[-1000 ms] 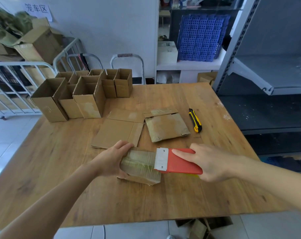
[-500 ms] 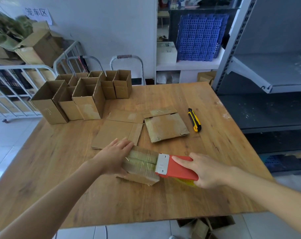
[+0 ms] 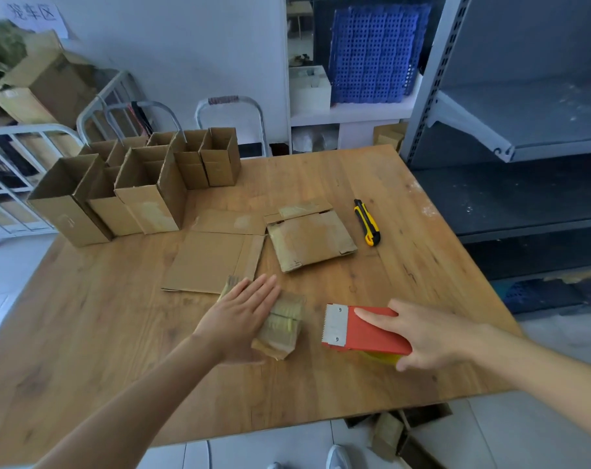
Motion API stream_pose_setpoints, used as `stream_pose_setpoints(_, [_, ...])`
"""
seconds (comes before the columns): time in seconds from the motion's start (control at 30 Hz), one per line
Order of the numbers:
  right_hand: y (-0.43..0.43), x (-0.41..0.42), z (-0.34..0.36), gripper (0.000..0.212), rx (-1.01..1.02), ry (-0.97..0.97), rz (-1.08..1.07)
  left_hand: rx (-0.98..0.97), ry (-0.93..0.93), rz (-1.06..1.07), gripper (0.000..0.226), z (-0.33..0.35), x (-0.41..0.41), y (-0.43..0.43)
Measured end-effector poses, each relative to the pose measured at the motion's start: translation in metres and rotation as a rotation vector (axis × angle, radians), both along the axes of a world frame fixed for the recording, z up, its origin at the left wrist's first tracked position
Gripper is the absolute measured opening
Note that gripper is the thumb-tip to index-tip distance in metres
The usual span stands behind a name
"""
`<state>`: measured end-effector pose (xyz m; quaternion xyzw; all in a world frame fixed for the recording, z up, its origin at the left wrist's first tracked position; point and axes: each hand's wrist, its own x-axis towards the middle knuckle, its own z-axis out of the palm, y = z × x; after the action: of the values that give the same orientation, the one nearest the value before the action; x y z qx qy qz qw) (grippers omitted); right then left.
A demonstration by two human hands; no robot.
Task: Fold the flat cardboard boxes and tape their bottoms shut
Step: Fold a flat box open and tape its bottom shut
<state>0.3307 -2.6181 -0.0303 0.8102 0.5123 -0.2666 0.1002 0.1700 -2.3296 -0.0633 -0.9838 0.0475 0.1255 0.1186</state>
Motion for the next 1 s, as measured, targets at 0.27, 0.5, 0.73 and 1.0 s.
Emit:
stream_pose_setpoints(0.27, [0.013, -0.004, -0.002, 0.094, -0.022, -0.038, 0.018, -0.063, 0.089, 0.053, 0.120, 0.002, 0.005, 0.000])
stream_pose_setpoints(0.5, [0.052, -0.010, 0.011, 0.084, -0.112, -0.130, 0.121, -0.324, -0.043, 0.329, 0.109, 0.004, 0.025, -0.020])
stream_pose_setpoints(0.73, [0.085, -0.015, 0.020, 0.066, -0.186, -0.196, 0.204, -0.208, -0.140, 0.509, 0.077, -0.008, 0.039, -0.049])
stream_pose_setpoints(1.0, [0.110, -0.012, 0.029, 0.049, -0.275, -0.118, 0.188, -0.188, -0.192, 0.538, 0.073, -0.012, 0.038, -0.053])
